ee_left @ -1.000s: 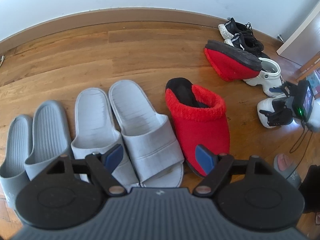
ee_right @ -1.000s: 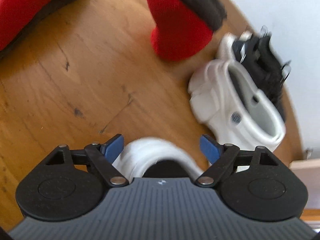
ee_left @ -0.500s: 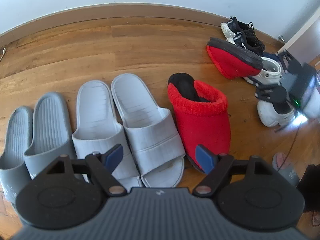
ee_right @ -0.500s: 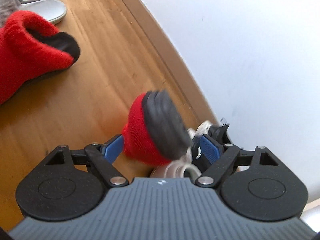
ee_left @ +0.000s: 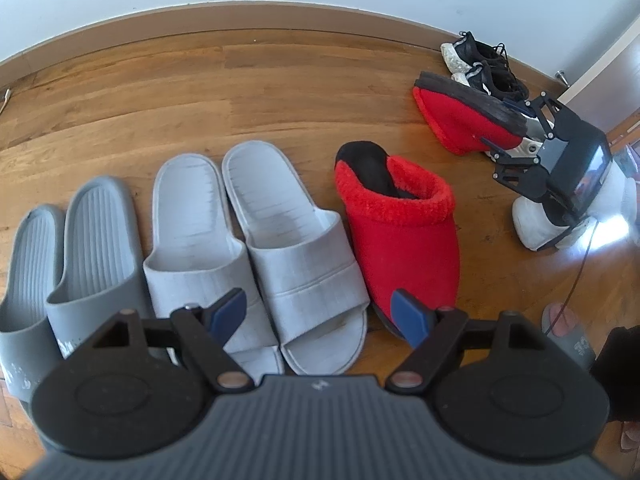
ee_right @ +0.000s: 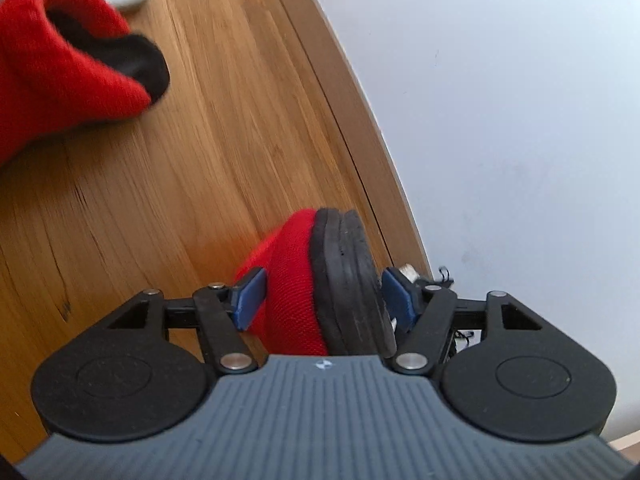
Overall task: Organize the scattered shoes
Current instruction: 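Grasp the second red slipper's sole with the right gripper and lift it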
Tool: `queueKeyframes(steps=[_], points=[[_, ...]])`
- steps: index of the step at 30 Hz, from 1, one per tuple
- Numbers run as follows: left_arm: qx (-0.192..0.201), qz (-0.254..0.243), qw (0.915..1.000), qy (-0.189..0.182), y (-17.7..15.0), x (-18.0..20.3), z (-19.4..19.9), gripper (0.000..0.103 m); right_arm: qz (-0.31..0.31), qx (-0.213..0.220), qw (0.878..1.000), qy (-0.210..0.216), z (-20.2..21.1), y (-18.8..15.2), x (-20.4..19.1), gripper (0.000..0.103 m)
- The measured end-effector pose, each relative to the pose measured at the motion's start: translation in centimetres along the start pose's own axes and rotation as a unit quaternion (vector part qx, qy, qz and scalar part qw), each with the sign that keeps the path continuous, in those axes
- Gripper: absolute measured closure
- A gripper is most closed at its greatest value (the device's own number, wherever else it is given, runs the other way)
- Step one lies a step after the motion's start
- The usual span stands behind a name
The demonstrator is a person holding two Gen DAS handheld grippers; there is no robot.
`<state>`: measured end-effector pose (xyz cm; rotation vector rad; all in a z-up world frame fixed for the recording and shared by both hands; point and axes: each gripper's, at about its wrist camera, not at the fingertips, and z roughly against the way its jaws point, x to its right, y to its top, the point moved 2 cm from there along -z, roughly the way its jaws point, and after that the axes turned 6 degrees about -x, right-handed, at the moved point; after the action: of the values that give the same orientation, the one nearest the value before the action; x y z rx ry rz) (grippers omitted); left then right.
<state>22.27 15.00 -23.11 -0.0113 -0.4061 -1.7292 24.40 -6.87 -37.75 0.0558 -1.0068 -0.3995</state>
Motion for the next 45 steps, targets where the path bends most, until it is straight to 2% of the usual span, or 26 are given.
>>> queueKeyframes(steps=[5,7,8,9,10,11,12,14,15,16,17,18,20,22,23,26,28,29,30,33,36,38,40,42,44,45], points=[[-0.001,-0.002,1.0,-0.002,0.0,0.1,-0.1,0.025,-0.013,0.001,1.0,-0.002,-0.1,-0.5,0.4,0.049],[-0.001,-0.003,1.0,-0.003,0.0,0.2,-0.2,0.025,-0.093,0.011,0.995,0.041,0.4,-0.7,2.4,0.049],[-0.001,-0.003,1.0,-0.003,0.0,0.2,-0.2,0.025,-0.105,0.013,0.993,0.049,0.5,-0.7,2.7,0.05],[-0.001,-0.004,1.0,-0.004,0.0,0.2,-0.2,0.025,-0.154,0.016,0.985,0.077,0.7,-0.8,4.1,0.051],[-0.001,-0.004,1.0,-0.004,0.0,0.3,-0.2,0.025,-0.218,0.01,0.97,0.111,0.8,-1.0,6.0,0.051],[-0.002,-0.004,1.0,-0.004,0.0,0.3,-0.3,0.025,-0.245,0.008,0.961,0.127,0.6,-1.1,6.7,0.051],[-0.002,-0.003,1.0,-0.005,0.0,0.3,-0.3,0.025,-0.315,-0.005,0.935,0.166,0.2,-1.5,8.6,0.053],[-0.004,0.003,0.9999,-0.011,0.1,0.3,-0.3,0.025,-0.38,-0.02,0.9,0.211,-0.4,-2.3,10.0,0.054],[-0.006,0.007,0.9998,-0.015,0.1,0.2,-0.3,0.025,-0.427,-0.029,0.87,0.245,-1.1,-3.0,10.6,0.055],[-0.01,0.018,0.9995,-0.025,0.1,0.0,-0.4,0.025,-0.48,-0.04,0.831,0.28,-1.8,-3.9,11.0,0.055],[-0.012,0.027,0.999,-0.033,0.1,-0.2,-0.4,0.025,-0.503,-0.046,0.811,0.296,-2.3,-4.4,11.0,0.055],[-0.012,0.031,0.9989,-0.034,0.1,-0.3,-0.4,0.025,-0.544,-0.063,0.769,0.329,-3.2,-5.2,10.7,0.055],[-0.011,0.039,0.9986,-0.036,0.1,-0.5,-0.4,0.025,-0.575,-0.088,0.73,0.36,-4.2,-6.1,9.7,0.055],[-0.009,0.035,0.9988,-0.032,0.1,-0.4,-0.3,0.025,-0.575,-0.113,0.715,0.382,-4.3,-6.7,8.1,0.054],[-0.009,0.035,0.9988,-0.032,0.1,-0.3,-0.3,0.025,-0.573,-0.119,0.713,0.386,-4.2,-6.8,7.5,0.053],[-0.014,0.046,0.9978,-0.047,0.0,-0.5,-0.3,0.024,-0.554,-0.147,0.716,0.398,-4.1,-6.7,6.0,0.046],[-0.014,0.047,0.9977,-0.047,-0.1,-0.6,-0.3,0.024,-0.546,-0.152,0.73,0.382,-3.7,-6.7,5.7,0.033],[-0.014,0.045,0.9979,-0.044,-0.1,-0.6,-0.3,0.024,-0.541,-0.155,0.737,0.374,-3.5,-6.7,5.5,0.031],[-0.014,0.043,0.9981,-0.042,-0.1,-0.6,-0.3,0.024,-0.532,-0.153,0.752,0.358,-3.2,-6.4,5.6,0.027],[-0.012,0.039,0.9985,-0.035,0.0,-0.5,-0.3,0.024,-0.483,-0.126,0.82,0.281,-2.9,-4.8,6.0,0.017],[-0.016,0.033,0.9989,-0.03,-0.1,-0.3,-0.4,0.024,-0.43,-0.087,0.874,0.21,-1.9,-3.0,6.1,0.014],[-0.021,0.032,0.9989,-0.029,-0.1,-0.2,-0.6,0.024,-0.404,-0.056,0.894,0.185,-0.7,-2.3,6.4,0.012],[-0.023,0.029,0.9989,-0.028,-0.2,-0.2,-0.7,0.024,-0.368,-0.023,0.91,0.187,-0.1,-0.7,5.9,0.009],[-0.024,0.027,0.999,-0.027,-0.2,-0.1,-0.7,0.024,-0.339,-0.018,0.922,0.185,-0.2,0.3,5.1,0.005],[-0.025,0.024,0.999,-0.027,-0.2,-0.1,-0.7,0.024,-0.299,-0.018,0.937,0.183,-0.3,1.5,4.0,0.004],[-0.026,0.023,0.999,-0.027,-0.2,-0.1,-0.7,0.024,-0.29,-0.025,0.939,0.184,-0.5,1.6,3.4,0.004]])
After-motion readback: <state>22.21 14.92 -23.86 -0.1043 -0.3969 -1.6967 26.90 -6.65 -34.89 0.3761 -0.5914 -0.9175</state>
